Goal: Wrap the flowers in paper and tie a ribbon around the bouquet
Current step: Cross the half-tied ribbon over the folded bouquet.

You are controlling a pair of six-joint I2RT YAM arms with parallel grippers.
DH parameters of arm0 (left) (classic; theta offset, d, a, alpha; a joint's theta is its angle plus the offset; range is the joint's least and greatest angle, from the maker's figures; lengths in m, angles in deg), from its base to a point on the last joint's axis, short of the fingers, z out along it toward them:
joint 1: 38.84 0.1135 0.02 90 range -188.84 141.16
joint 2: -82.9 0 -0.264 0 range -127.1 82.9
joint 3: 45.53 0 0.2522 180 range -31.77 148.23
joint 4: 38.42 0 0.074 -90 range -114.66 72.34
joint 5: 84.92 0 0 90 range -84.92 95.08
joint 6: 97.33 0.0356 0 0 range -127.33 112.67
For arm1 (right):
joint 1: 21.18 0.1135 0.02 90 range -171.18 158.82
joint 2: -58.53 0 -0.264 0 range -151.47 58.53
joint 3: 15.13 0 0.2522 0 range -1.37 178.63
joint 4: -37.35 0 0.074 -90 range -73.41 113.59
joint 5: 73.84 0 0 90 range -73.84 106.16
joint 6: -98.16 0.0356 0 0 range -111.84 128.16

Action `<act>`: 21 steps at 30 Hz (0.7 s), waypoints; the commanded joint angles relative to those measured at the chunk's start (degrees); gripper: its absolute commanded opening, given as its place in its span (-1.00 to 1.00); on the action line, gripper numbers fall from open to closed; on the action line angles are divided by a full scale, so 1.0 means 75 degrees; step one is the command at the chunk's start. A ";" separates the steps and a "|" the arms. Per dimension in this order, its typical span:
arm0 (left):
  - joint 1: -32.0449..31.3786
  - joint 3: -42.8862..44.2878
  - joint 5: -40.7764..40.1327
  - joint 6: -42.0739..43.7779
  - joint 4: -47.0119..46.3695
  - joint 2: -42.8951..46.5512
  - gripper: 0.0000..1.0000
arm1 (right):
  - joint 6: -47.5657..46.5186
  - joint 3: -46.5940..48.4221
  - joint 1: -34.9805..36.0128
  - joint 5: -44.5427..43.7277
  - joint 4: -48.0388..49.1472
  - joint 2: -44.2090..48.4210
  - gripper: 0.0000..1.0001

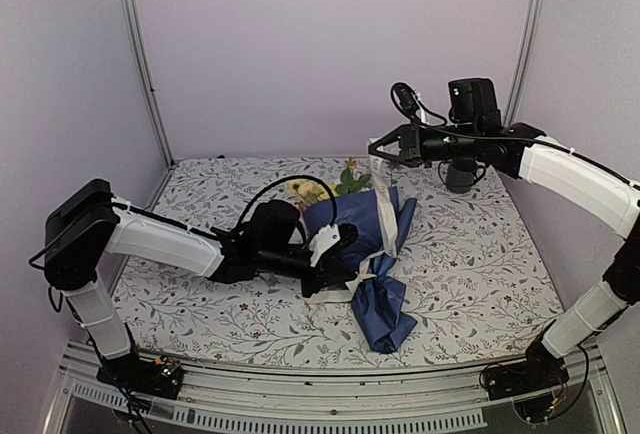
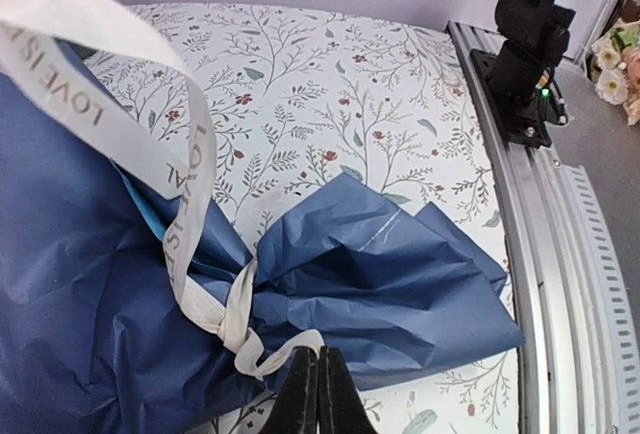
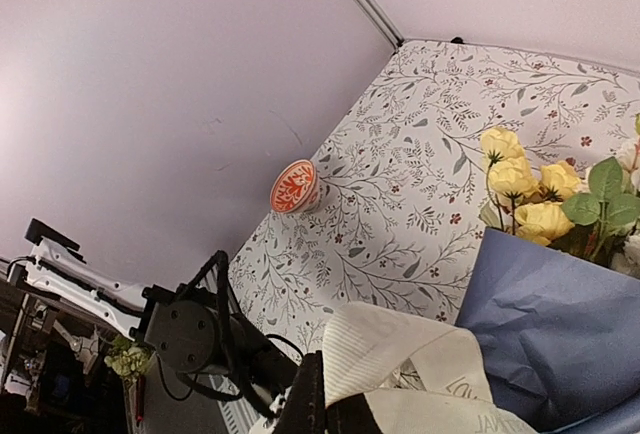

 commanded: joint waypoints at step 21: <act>-0.0679 0.0021 -0.1214 0.0353 -0.0480 -0.0239 -1.00 | -0.0668 0.3881 0.2843 -0.0414 -0.0565 -0.4074 0.52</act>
